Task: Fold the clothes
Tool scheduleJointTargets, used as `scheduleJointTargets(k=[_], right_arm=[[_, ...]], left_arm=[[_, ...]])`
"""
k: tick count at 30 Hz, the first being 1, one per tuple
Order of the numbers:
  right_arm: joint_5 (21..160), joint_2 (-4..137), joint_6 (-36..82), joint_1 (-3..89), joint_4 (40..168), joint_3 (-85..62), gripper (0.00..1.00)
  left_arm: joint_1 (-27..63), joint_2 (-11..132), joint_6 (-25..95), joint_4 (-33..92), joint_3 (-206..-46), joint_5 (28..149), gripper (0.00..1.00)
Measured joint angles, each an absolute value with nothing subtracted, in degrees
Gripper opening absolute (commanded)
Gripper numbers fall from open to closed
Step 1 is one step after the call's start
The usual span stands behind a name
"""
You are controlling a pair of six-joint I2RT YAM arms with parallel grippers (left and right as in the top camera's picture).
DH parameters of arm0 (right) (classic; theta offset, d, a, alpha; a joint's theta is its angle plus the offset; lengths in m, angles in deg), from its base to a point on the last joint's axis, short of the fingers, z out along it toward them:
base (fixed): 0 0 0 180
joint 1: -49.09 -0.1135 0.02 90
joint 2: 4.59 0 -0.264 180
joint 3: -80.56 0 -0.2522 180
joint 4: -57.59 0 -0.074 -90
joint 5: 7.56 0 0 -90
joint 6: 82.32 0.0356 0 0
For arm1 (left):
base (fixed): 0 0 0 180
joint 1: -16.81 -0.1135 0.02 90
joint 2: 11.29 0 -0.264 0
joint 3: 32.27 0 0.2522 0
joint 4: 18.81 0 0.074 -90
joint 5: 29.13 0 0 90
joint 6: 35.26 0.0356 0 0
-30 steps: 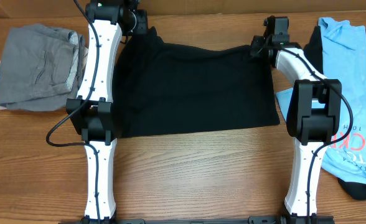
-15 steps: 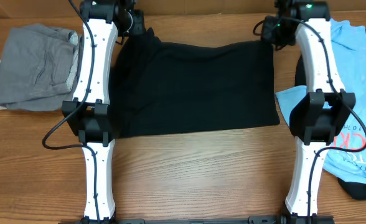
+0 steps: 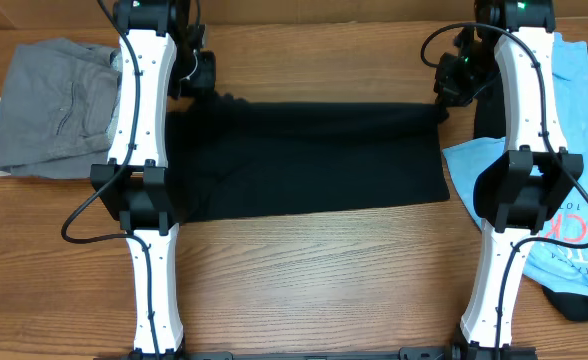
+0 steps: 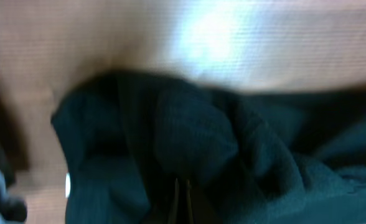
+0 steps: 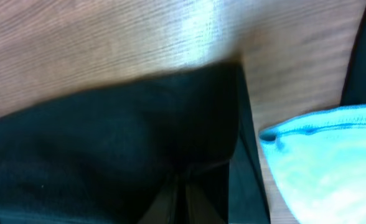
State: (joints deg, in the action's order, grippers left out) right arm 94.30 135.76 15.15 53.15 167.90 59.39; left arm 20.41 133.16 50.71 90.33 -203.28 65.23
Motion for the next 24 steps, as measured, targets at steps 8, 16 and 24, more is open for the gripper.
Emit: scheduleJointTargets(k=[8,16,24], right_arm=[[95.26,135.76,15.15,53.13,168.45,59.13,0.04],[95.52,135.74,15.15,53.06,168.42,51.29,0.04],[93.77,135.74,15.12,52.73,168.21,43.18,0.04]], left_arm=[[20.47,133.09,50.97,91.57,-202.99,64.81,0.04],[20.47,128.76,52.44,91.44,-188.65,64.94,0.04],[20.47,125.4,53.46,91.42,-172.33,63.78,0.04]])
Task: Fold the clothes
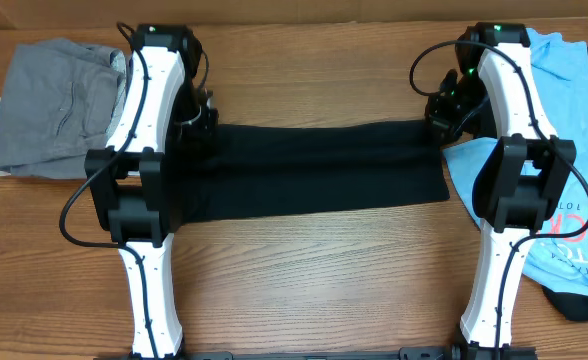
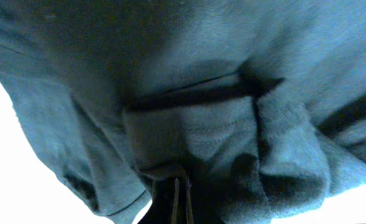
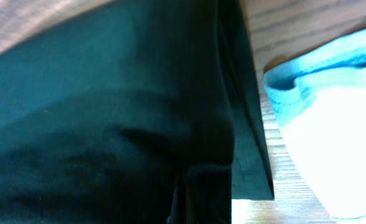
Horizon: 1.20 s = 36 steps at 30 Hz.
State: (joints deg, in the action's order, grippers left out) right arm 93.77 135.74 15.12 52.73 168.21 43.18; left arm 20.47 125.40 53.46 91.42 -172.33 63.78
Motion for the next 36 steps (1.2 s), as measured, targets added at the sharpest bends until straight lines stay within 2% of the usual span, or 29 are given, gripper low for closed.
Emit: scheduleJointTargets(k=[1,2,3,7,8,14,15,16,17,18,19,21,28,36], right_arm=[[93.58,135.74,15.15,52.69,167.9,42.61,0.04],[93.58,135.74,15.15,52.69,167.57,42.37,0.05],[93.51,135.74,15.15,52.69,167.18,42.19,0.1],[92.96,135.74,14.86,52.71,166.02,42.17,0.37],[92.86,135.74,14.82,52.71,165.89,42.17,0.41],[93.16,135.74,13.88,52.71,165.56,42.17,0.5],[93.25,135.74,13.73,52.71,165.43,42.37,0.52],[93.42,135.74,13.66,52.73,165.41,42.74,0.55],[93.51,135.72,13.35,52.76,165.52,43.33,0.59],[93.62,135.59,13.42,52.76,165.67,44.42,0.64],[93.62,135.35,13.13,52.76,165.74,45.34,0.7],[93.6,134.45,12.61,52.78,166.72,47.88,0.74],[93.99,124.94,11.65,52.8,168.45,51.53,0.74],[95.15,112.81,11.71,52.8,168.45,51.66,0.73]], left_arm=[[20.47,125.2,53.46,91.13,-170.19,63.59,0.14],[20.47,125.13,53.46,91.07,-168.22,63.3,0.3],[20.47,125.13,53.38,90.7,-166.49,62.91,0.36],[20.45,125.13,52.94,87.7,-161.18,60.11,0.42],[20.43,125.13,52.76,87.16,-160.77,59.76,0.43],[19.88,125.11,51.72,87.0,-162.03,58.43,0.49],[19.78,125.11,51.72,87.77,-163.39,58.34,0.54],[19.69,125.11,51.69,88.47,-165.27,57.97,0.64],[19.64,125.11,51.56,89.25,-167.8,57.42,0.74],[19.64,125.11,51.17,90.0,-171.06,56.68,0.91],[19.64,125.11,50.62,90.19,-173.81,56.16,1.0],[19.64,125.09,50.14,91.33,-179.85,55.04,1.0],[19.43,125.0,49.57,91.59,-200.37,54.85,1.0],[19.38,124.22,48.7,91.59,-216.74,63.74,1.0]])
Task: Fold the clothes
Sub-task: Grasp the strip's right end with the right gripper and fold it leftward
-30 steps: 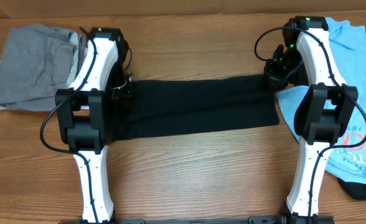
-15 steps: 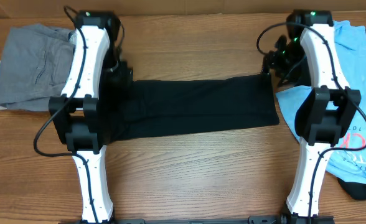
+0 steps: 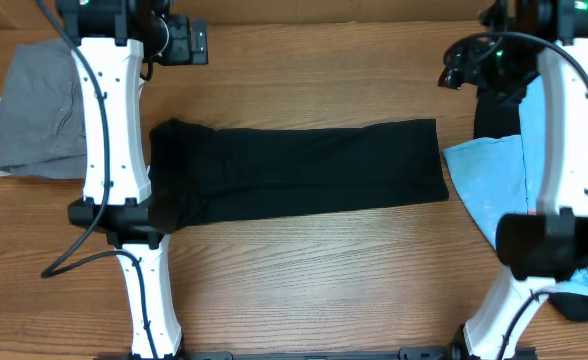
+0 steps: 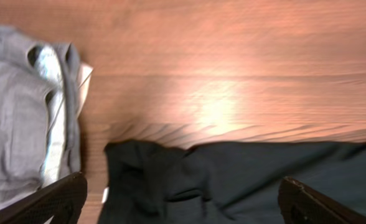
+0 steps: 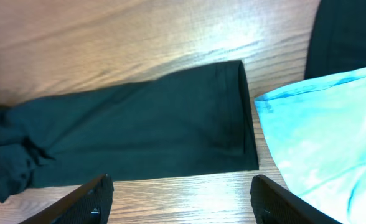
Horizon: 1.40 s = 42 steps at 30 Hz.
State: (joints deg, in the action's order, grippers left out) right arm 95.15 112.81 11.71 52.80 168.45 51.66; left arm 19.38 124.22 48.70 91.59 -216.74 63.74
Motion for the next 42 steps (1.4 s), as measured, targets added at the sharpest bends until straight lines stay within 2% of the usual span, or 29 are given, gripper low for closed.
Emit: scheduleJointTargets(k=[5,11,25,35,42], right_arm=[[95.11,104.0,12.17,52.8,168.4,47.63,0.73],[96.4,97.23,12.09,52.76,166.89,35.24,0.73],[95.04,99.09,10.99,52.76,135.66,-0.38,0.75],[90.28,99.09,12.22,52.76,117.04,-14.4,0.75],[88.96,99.09,12.7,52.76,110.72,-18.31,0.72]], left_arm=[[19.38,120.74,47.13,91.62,-217.37,66.34,1.0],[19.38,117.03,46.51,91.64,-217.53,67.37,1.0],[19.38,116.65,46.56,91.64,-212.87,67.22,1.0],[19.38,116.65,46.6,91.57,-209.11,65.97,1.0],[19.38,116.65,46.6,91.59,-208.74,65.47,1.0]])
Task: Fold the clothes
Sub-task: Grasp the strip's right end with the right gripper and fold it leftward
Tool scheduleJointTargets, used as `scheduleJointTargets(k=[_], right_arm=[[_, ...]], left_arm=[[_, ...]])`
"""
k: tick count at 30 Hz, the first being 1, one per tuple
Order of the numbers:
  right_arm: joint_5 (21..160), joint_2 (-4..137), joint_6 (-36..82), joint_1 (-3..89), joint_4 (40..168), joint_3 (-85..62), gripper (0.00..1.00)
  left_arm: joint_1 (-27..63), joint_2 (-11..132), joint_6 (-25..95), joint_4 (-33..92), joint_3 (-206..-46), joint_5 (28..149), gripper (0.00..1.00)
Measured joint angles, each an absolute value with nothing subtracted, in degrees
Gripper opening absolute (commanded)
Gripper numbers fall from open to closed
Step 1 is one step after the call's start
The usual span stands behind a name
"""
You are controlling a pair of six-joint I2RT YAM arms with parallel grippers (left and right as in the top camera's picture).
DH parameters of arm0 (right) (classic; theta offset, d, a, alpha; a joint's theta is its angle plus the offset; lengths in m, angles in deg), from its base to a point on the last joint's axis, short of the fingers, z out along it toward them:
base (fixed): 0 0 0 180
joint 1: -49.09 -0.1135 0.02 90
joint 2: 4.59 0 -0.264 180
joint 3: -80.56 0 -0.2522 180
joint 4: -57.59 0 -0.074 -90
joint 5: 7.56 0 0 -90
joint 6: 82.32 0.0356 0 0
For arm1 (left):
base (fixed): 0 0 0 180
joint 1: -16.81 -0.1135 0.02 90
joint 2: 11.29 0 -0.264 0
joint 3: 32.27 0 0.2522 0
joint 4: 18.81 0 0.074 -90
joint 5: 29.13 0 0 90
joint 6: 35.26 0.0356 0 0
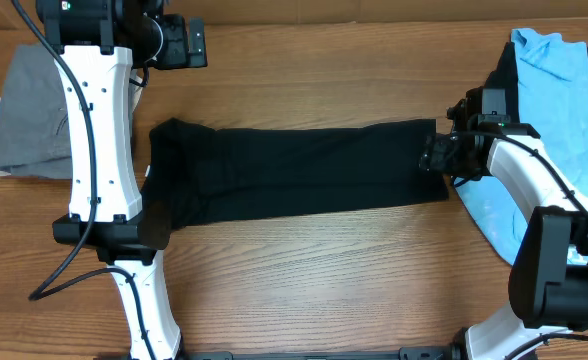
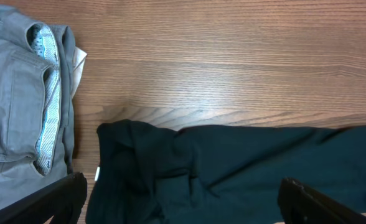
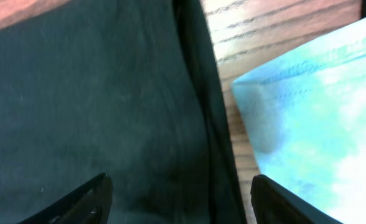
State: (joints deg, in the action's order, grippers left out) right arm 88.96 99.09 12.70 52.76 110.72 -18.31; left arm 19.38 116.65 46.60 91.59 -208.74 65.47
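A black garment [image 1: 294, 170] lies folded into a long strip across the middle of the table. Its left end [image 2: 139, 174] is bunched and wrinkled. My left gripper [image 1: 179, 45] hangs high over the far left, open, and in the left wrist view the left gripper [image 2: 183, 180] has nothing between its fingers. My right gripper [image 1: 439, 155] sits low over the strip's right end, also open. The right wrist view shows the right gripper [image 3: 182, 179] spanning the black cloth [image 3: 96, 93] next to its right edge.
Folded grey trousers [image 1: 29, 110] lie at the far left, also showing as grey trousers [image 2: 15, 99]. A light blue T-shirt [image 1: 564, 70] covers a dark garment [image 1: 499, 90] at the right, and its blue cloth [image 3: 307, 124] lies just beside the strip's right end.
My right gripper was raised at the far right and is now low over the right end of the black strip, still open. The left gripper stays raised and open.
Both grippers were shut on the far corners of the black garment, which lay wider. They then stood nearer with the far edge drawn in. After that both were open and raised, the garment left as a narrower strip. Now the right one is down at its end.
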Motion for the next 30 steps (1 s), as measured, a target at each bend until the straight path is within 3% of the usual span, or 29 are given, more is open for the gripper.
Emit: scheduleJointTargets(k=[18,20,22,24,30], right_arm=[[87.89,102.67,16.04,52.76,100.06,-23.29,0.52],[87.81,102.41,16.11,52.76,99.2,-23.97,0.46],[87.85,102.15,16.0,52.78,98.72,-24.67,0.33],[88.11,101.84,16.44,52.82,98.31,-25.37,0.04],[88.51,101.64,17.72,53.15,99.55,-25.54,0.04]], left_arm=[[19.38,116.65,46.6,91.2,-208.72,64.94,1.0],[19.38,116.65,46.6,91.2,-208.72,64.7,1.0],[19.38,116.65,46.64,91.18,-208.72,64.48,1.0],[19.38,116.65,46.75,91.2,-208.72,64.24,1.0],[19.38,116.65,46.78,91.2,-208.72,63.61,1.0]])
